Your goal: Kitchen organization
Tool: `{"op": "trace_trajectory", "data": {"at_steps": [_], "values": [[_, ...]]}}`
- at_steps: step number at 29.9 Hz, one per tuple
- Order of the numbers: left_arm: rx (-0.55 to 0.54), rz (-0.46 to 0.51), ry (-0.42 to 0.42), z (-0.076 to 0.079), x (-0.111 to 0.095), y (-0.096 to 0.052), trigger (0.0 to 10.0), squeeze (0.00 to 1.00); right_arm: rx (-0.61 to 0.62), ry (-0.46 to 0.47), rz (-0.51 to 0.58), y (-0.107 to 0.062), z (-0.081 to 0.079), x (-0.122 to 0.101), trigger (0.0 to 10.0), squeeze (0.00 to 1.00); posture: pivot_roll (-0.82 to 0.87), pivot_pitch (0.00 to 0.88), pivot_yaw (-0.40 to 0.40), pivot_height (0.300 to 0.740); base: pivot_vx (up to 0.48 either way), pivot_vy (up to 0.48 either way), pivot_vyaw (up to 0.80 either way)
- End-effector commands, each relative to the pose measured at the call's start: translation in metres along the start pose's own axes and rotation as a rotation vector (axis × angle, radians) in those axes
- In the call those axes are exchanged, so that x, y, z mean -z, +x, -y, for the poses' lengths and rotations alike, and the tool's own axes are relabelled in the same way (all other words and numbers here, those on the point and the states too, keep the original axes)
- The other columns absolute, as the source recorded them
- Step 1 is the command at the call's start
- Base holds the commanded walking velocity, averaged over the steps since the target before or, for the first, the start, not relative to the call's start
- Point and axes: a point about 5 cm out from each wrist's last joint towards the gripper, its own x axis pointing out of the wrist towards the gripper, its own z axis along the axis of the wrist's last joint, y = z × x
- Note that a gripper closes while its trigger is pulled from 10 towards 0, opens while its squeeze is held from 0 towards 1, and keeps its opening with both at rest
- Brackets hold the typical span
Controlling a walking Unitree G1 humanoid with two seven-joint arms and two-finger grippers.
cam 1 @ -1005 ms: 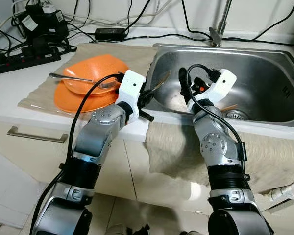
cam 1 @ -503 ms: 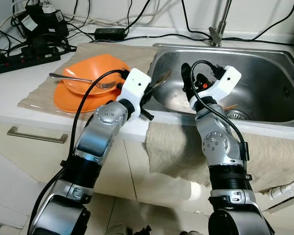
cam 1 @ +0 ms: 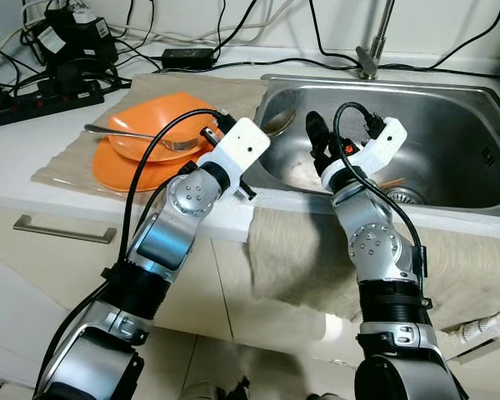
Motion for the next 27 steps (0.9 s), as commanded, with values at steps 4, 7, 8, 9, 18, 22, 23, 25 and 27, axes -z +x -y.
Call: {"op": "trace_trajectory", "data": {"at_steps": [4, 7, 8, 9, 18, 22, 23, 25, 27], "values": [[-0.019, 0.010, 0.059, 0.000, -0.001, 0.004, 0.0, 0.00, -0.036, 0.174, -0.060, 0.001, -0.015, 0.017, 10.0, 0.00, 0.07, 0.008, 0.073, 0.740, 0.000, 0.000, 0.00], [-0.022, 0.019, 0.081, 0.001, -0.001, 0.004, 0.0, 0.00, -0.056, 0.202, -0.069, 0.002, -0.020, 0.018, 10.0, 0.00, 0.07, 0.009, 0.072, 0.740, 0.000, 0.000, 0.00], [-0.022, 0.020, 0.084, 0.001, -0.002, 0.005, 0.0, 0.00, -0.063, 0.210, -0.074, 0.002, -0.021, 0.018, 10.0, 0.00, 0.07, 0.009, 0.071, 0.740, 0.000, 0.000, 0.00], [-0.025, 0.022, 0.091, 0.001, -0.002, 0.005, 0.0, 0.00, -0.071, 0.220, -0.078, 0.002, -0.023, 0.019, 10.0, 0.00, 0.07, 0.010, 0.071, 0.740, 0.000, 0.000, 0.00], [-0.027, 0.028, 0.116, 0.002, -0.002, 0.006, 0.0, 0.00, -0.110, 0.291, -0.113, 0.001, -0.035, 0.022, 10.0, 0.00, 0.07, 0.013, 0.072, 0.740, 0.000, 0.000, 0.00], [-0.024, 0.039, 0.143, 0.003, -0.003, 0.007, 0.0, 0.00, -0.124, 0.303, -0.122, 0.002, -0.041, 0.024, 10.0, 0.00, 0.07, 0.016, 0.073, 0.740, 0.000, 0.000, 0.00], [-0.023, 0.041, 0.143, 0.004, -0.004, 0.008, 0.0, 0.00, -0.128, 0.308, -0.125, 0.002, -0.042, 0.024, 10.0, 0.00, 0.07, 0.016, 0.073, 0.740, 0.000, 0.000, 0.00], [-0.023, 0.044, 0.147, 0.004, -0.004, 0.008, 0.0, 0.00, -0.135, 0.311, -0.129, 0.002, -0.044, 0.024, 10.0, 0.00, 0.07, 0.016, 0.073, 0.740, 0.000, 0.000, 0.00], [-0.024, 0.048, 0.155, 0.004, -0.005, 0.008, 0.0, 0.00, -0.143, 0.319, -0.134, 0.003, -0.047, 0.025, 10.0, 0.00, 0.07, 0.016, 0.073, 0.740, 0.000, 0.000, 0.00]]}}
